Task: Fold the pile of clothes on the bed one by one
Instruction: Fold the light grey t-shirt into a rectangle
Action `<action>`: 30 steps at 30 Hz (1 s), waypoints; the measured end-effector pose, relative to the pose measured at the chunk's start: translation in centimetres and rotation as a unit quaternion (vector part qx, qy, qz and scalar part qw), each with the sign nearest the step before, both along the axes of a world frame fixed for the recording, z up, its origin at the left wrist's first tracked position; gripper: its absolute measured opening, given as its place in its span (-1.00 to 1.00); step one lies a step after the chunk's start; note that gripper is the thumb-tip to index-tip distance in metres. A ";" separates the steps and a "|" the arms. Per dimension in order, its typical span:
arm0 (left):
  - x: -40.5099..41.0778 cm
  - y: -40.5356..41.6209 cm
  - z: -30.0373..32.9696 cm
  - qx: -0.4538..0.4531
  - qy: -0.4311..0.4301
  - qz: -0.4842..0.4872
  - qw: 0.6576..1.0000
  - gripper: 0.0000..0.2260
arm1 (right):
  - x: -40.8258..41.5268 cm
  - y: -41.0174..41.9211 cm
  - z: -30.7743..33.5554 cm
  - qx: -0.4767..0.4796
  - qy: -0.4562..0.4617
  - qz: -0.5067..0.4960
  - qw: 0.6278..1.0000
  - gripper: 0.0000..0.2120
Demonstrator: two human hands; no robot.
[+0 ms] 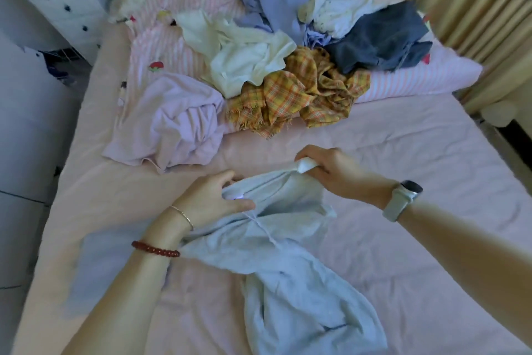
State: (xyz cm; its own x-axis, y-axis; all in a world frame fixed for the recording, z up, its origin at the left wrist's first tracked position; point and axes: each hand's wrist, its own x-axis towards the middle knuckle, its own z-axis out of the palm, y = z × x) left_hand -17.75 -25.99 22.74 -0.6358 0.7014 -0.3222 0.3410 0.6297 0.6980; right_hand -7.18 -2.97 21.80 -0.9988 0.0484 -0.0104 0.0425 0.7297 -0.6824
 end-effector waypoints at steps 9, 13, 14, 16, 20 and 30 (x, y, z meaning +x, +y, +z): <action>8.0 -5.9 7.4 0.032 0.139 0.086 0.986 -0.85 | 13.1 1.3 12.5 0.090 0.142 -0.177 0.970 -0.84; 14.6 -3.9 12.1 0.150 0.137 0.181 0.962 -0.89 | 21.5 1.1 16.8 0.114 0.201 -0.225 0.947 -0.69; 16.5 -3.2 13.0 0.191 0.134 0.211 0.949 -0.88 | 23.9 0.8 17.8 0.119 0.221 -0.239 0.938 -0.59; 20.4 -2.3 14.7 0.264 0.142 0.257 0.919 -0.86 | 28.6 0.4 19.2 0.139 0.269 -0.258 0.917 -0.53; 29.0 -1.6 19.6 0.364 0.192 0.279 0.868 -0.84 | 37.7 -0.2 21.6 0.178 0.315 -0.293 0.885 -0.79; 39.2 -6.0 28.6 0.392 0.499 0.180 0.751 -0.77 | 48.6 -1.6 30.0 0.156 0.410 -0.253 0.862 -0.77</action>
State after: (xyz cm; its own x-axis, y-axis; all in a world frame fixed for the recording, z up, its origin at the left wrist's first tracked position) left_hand 21.48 -31.94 51.33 -0.4797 0.1515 0.8643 0.8476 0.3347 0.4118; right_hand 41.44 -4.56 51.80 -0.5144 0.3514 0.7822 0.0053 0.9134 -0.4069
